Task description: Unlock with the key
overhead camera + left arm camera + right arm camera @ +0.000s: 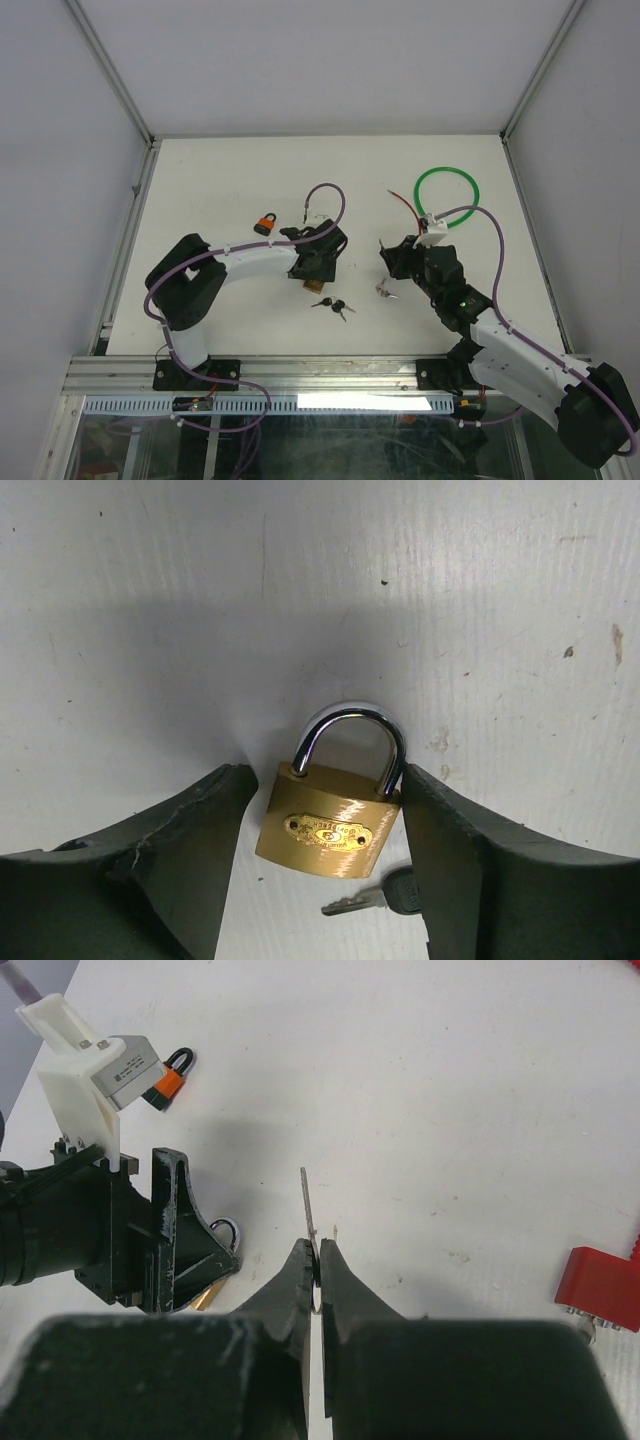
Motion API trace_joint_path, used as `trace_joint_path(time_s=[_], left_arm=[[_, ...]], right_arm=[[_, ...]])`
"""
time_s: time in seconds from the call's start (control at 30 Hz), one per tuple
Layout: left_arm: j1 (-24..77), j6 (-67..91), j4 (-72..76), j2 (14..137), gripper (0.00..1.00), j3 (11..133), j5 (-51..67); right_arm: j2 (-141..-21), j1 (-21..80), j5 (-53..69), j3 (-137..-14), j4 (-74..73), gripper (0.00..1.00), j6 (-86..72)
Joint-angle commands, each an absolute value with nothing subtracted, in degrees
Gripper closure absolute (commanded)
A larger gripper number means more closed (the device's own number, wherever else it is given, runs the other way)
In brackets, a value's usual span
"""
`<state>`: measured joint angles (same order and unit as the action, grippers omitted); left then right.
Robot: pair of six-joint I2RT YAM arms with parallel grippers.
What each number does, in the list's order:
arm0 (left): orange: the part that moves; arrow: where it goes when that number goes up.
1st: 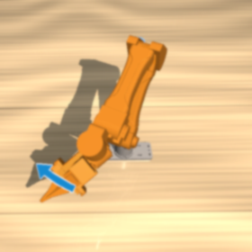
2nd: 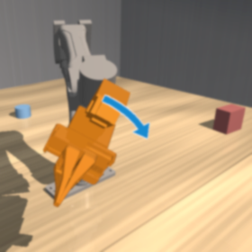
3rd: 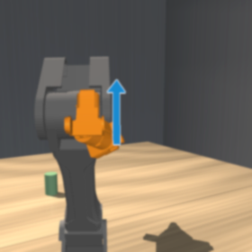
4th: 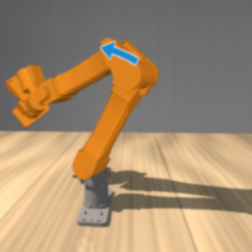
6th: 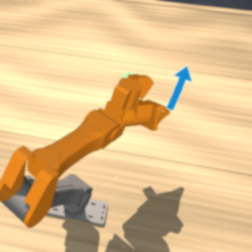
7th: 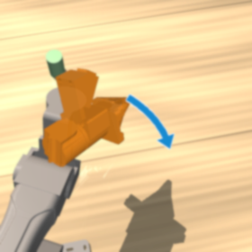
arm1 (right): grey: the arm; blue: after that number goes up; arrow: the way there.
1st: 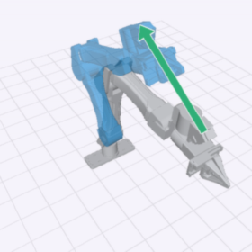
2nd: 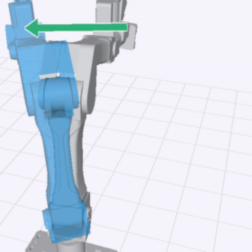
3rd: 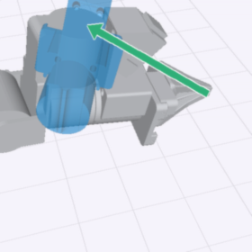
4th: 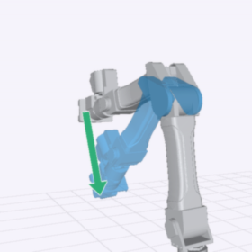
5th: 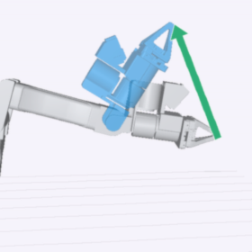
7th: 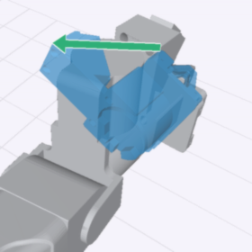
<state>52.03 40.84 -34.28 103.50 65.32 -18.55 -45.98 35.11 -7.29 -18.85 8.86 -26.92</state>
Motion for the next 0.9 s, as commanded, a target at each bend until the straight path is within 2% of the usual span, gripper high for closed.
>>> trace_joint_path(time_s=[0.0,0.5,0.87], left_arm=[[51.4,38.6,-38.2,102.2,0.35,67.2,-14.4],[49.4,30.1,-43.1,106.7,0.34,72.7,-5.4],[49.3,23.0,-46.3,110.9,0.31,76.8,-4.7]], right_arm=[[-45.6,34.9,-6.7,-19.5,10.9,1.00,-27.3],[-44.4,34.9,-6.4,-19.6,10.0,1.00,-27.3],[-44.4,34.9,-6.6,-19.5,10.0,1.00,-27.6]])
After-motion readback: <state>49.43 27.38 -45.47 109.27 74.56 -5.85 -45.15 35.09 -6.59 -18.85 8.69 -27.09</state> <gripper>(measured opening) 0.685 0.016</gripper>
